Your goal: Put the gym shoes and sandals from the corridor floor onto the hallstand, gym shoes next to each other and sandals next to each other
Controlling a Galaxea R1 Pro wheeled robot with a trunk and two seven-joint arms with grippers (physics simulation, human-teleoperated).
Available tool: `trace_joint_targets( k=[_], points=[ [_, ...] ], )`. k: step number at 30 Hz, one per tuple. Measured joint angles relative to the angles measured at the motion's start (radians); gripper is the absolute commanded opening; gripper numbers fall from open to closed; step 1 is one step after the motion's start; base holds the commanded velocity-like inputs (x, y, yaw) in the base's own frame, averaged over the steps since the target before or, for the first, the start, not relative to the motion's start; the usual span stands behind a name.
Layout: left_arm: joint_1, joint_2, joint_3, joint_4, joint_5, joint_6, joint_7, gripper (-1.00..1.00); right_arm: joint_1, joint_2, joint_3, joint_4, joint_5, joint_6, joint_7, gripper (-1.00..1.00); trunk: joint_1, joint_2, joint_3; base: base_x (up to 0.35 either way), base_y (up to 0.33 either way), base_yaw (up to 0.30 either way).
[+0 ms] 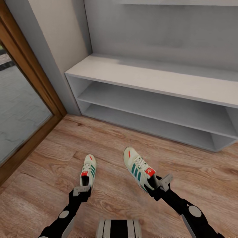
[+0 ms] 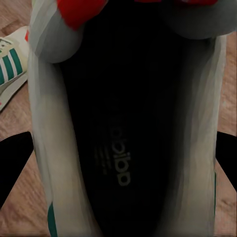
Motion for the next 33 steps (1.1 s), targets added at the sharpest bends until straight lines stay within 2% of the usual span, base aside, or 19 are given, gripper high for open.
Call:
trace_joint_targets(
  k=[12, 25, 33],
  points=[
    [0.000, 0.000, -0.001, 0.000, -0.001, 0.000, 0.000, 1.00, 0.000, 0.000, 0.000, -0.004, 0.000, 0.000, 0.000, -1.00, 0.005, -0.003, -0.066, 0.000, 0.000, 0.000],
    [0.000, 0.000, -0.001, 0.000, 0.000, -0.001, 0.000, 1.00, 0.000, 0.000, 0.000, -0.010, -0.001, 0.000, 0.000, -1.00, 0.005, -0.003, -0.086, 0.000, 0.000, 0.000],
    [0.000, 0.000, 0.000, 0.000, -0.001, -0.003, 0.000, 1.00, 0.000, 0.001, 0.002, -0.051, -0.003, 0.001, 0.000, -1.00, 0.005, -0.003, -0.089, 0.100, 0.000, 0.000]
  ],
)
